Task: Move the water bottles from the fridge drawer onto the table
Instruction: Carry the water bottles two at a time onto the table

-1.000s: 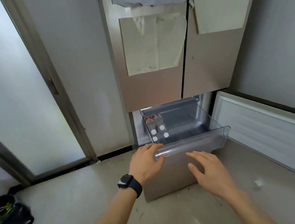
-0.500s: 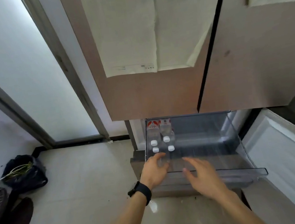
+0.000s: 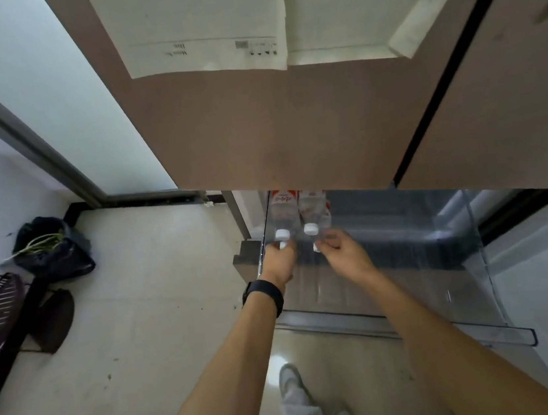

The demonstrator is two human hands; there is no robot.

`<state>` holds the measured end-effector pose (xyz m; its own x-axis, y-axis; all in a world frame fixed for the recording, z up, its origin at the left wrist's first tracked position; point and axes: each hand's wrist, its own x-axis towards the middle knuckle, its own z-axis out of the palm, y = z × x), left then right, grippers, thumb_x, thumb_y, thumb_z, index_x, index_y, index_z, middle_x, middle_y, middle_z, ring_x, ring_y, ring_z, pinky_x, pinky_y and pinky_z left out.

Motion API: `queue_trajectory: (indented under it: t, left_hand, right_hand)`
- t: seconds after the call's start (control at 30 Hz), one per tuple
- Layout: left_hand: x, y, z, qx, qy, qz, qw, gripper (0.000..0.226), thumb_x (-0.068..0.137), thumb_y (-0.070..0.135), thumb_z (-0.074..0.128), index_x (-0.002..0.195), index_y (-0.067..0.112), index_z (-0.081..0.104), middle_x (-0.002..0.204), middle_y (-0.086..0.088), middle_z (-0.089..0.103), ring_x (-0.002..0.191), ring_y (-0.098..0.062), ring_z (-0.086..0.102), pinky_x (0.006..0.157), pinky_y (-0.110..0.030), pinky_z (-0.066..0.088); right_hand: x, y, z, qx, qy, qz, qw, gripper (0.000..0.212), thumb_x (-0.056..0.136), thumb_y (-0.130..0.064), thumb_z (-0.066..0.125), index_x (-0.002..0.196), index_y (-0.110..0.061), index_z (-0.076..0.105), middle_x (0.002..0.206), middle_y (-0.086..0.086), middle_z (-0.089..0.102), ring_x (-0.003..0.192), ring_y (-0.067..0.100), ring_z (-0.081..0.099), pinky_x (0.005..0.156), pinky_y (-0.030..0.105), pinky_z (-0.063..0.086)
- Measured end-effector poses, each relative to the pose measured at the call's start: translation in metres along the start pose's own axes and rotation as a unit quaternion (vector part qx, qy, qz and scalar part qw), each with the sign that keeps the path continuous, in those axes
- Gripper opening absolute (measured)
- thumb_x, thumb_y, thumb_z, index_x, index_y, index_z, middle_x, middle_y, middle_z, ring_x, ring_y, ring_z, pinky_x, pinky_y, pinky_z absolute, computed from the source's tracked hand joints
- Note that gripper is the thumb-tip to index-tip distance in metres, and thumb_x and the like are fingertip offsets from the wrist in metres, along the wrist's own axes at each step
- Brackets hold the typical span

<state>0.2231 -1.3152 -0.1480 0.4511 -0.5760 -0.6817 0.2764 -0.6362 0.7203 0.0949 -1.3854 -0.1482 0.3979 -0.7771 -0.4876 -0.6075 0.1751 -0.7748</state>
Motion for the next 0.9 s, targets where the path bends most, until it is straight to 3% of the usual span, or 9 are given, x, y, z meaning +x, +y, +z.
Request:
queue_trajectory:
  t: [0.1, 0.17, 0.33, 0.43, 0.53, 0.6, 0.67, 0.77, 0.9]
  left_hand:
    - [0.016, 0.004, -0.001, -0.093, -0.013, -0.038, 0.995, 0.014, 0.105, 0.028, 0.045, 0.104, 0.018, 0.055, 0.104, -0.005, 0.059, 0.093, -0.02, 0.057, 0.076, -0.032, 0.049]
    - [0.024, 0.009, 0.0, -0.134, -0.026, -0.05, 0.989, 0.018, 0.106, 0.025, 0.042, 0.095, 0.024, 0.057, 0.098, -0.005, 0.062, 0.085, -0.019, 0.058, 0.075, -0.032, 0.05]
    - [0.036, 0.018, 0.005, -0.185, -0.041, -0.054, 0.98, 0.026, 0.107, 0.041, 0.041, 0.096, 0.026, 0.059, 0.093, -0.001, 0.066, 0.084, -0.016, 0.062, 0.09, -0.038, 0.054]
    - [0.036, 0.023, 0.01, -0.184, -0.026, -0.048, 0.981, 0.048, 0.102, 0.059, 0.038, 0.079, 0.019, 0.053, 0.063, 0.001, 0.052, 0.05, -0.012, 0.049, 0.048, -0.026, 0.045]
    - [0.04, 0.021, 0.013, -0.087, 0.019, -0.018, 0.996, 0.071, 0.091, 0.078, 0.032, 0.083, 0.013, 0.057, 0.057, -0.006, 0.045, 0.041, -0.013, 0.035, 0.04, -0.02, 0.028]
    - [0.038, 0.02, 0.013, -0.044, 0.037, -0.007, 0.998, 0.087, 0.088, 0.083, 0.03, 0.102, 0.004, 0.064, 0.071, -0.019, 0.058, 0.047, -0.016, 0.04, 0.043, -0.021, 0.032]
    - [0.026, 0.021, 0.012, 0.011, 0.061, 0.017, 0.998, 0.087, 0.084, 0.085, 0.031, 0.095, 0.006, 0.064, 0.077, -0.016, 0.062, 0.056, -0.022, 0.053, 0.054, -0.028, 0.044]
    - [-0.004, 0.017, 0.008, 0.151, 0.133, 0.077, 0.976, 0.07, 0.096, 0.068, 0.038, 0.122, 0.004, 0.051, 0.113, -0.018, 0.067, 0.098, -0.037, 0.065, 0.075, -0.036, 0.048]
    - [-0.049, 0.007, -0.005, 0.288, 0.214, 0.177, 0.916, 0.037, 0.102, 0.052, 0.039, 0.109, 0.016, 0.04, 0.103, -0.011, 0.067, 0.087, -0.035, 0.066, 0.075, -0.046, 0.055]
  right_hand:
    - [0.024, -0.009, 0.007, 0.136, -0.007, 0.081, 0.987, 0.021, 0.097, -0.035, 0.058, 0.117, -0.026, 0.057, 0.123, 0.003, 0.064, 0.103, 0.018, 0.062, 0.079, 0.034, 0.051]
    - [0.034, -0.014, 0.008, 0.221, -0.029, 0.127, 0.966, 0.026, 0.097, -0.035, 0.057, 0.121, -0.024, 0.059, 0.121, 0.002, 0.064, 0.102, 0.017, 0.062, 0.074, 0.033, 0.05]
    - [0.046, -0.026, 0.003, 0.284, -0.044, 0.165, 0.944, 0.023, 0.096, -0.032, 0.058, 0.115, -0.021, 0.063, 0.117, 0.004, 0.067, 0.109, 0.022, 0.062, 0.094, 0.039, 0.05]
    - [0.044, -0.031, -0.001, 0.264, -0.046, 0.158, 0.95, 0.026, 0.095, -0.039, 0.061, 0.113, -0.02, 0.062, 0.115, 0.003, 0.066, 0.108, 0.021, 0.063, 0.099, 0.04, 0.05]
    - [0.039, -0.031, -0.008, 0.211, -0.025, 0.136, 0.968, 0.038, 0.096, -0.048, 0.057, 0.117, -0.016, 0.058, 0.109, 0.0, 0.065, 0.099, 0.019, 0.063, 0.083, 0.033, 0.056]
    - [0.031, -0.03, -0.014, 0.164, -0.003, 0.117, 0.98, 0.051, 0.093, -0.057, 0.055, 0.116, -0.012, 0.059, 0.11, 0.004, 0.065, 0.096, 0.02, 0.065, 0.073, 0.031, 0.058]
    - [0.023, -0.024, -0.02, 0.076, 0.033, 0.093, 0.992, 0.071, 0.083, -0.071, 0.052, 0.119, -0.01, 0.056, 0.112, 0.006, 0.065, 0.1, 0.024, 0.065, 0.082, 0.04, 0.057]
    - [-0.001, -0.021, -0.029, -0.012, 0.083, 0.051, 0.995, 0.058, 0.097, -0.056, 0.045, 0.125, -0.006, 0.046, 0.108, 0.007, 0.058, 0.102, 0.031, 0.06, 0.079, 0.033, 0.045]
    - [-0.04, -0.005, -0.045, -0.049, 0.156, 0.014, 0.986, 0.043, 0.104, -0.042, 0.037, 0.118, -0.004, 0.052, 0.103, 0.015, 0.065, 0.082, 0.027, 0.056, 0.071, 0.033, 0.042]
